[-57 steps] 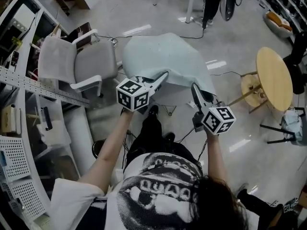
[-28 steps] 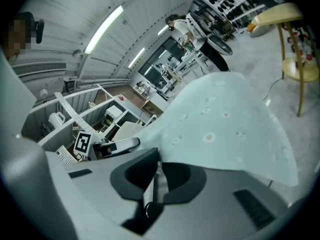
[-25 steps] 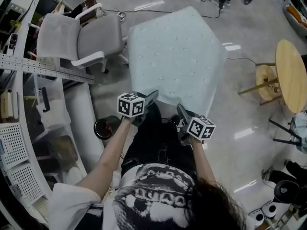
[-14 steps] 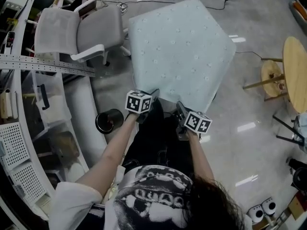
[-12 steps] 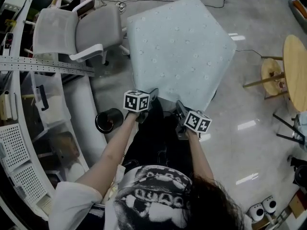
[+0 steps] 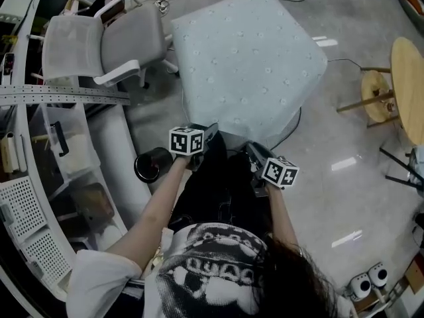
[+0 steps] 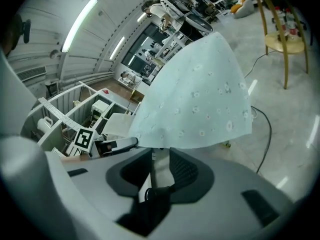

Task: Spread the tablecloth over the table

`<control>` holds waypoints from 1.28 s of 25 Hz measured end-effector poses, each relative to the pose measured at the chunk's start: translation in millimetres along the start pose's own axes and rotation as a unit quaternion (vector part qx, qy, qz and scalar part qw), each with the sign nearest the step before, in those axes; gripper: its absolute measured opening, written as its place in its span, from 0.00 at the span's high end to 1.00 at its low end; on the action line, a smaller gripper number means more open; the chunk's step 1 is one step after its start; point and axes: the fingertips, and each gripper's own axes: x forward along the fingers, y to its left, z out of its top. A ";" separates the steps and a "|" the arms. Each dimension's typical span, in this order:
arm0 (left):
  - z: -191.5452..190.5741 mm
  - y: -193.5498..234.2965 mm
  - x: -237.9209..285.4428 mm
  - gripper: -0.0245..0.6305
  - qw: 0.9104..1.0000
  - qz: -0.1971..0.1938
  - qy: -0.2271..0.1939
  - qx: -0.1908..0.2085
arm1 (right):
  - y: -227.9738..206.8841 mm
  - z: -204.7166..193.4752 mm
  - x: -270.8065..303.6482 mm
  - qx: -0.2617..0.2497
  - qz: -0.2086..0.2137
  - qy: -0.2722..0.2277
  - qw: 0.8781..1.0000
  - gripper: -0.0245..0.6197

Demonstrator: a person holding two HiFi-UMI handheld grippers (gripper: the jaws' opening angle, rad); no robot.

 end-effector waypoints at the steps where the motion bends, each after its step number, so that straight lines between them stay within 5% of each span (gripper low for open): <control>1: -3.8 -1.5 -3.2 0.67 1.000 0.002 0.006 0.010 | -1.8 2.0 -6.7 -0.002 -0.003 -0.006 1.000 0.80; 8: -16.0 -18.3 -29.9 0.68 0.996 0.010 0.014 0.084 | 0.8 42.9 -39.2 -0.011 0.001 -0.070 0.997 0.80; 21: 69.5 -66.1 -119.4 0.72 0.981 0.020 -0.161 0.103 | 70.7 87.0 -54.6 -0.098 0.066 -0.110 0.987 0.80; 32: 133.9 -70.0 -195.0 0.75 0.956 0.056 -0.242 0.159 | 120.0 123.6 -69.8 -0.166 0.094 -0.127 0.973 0.80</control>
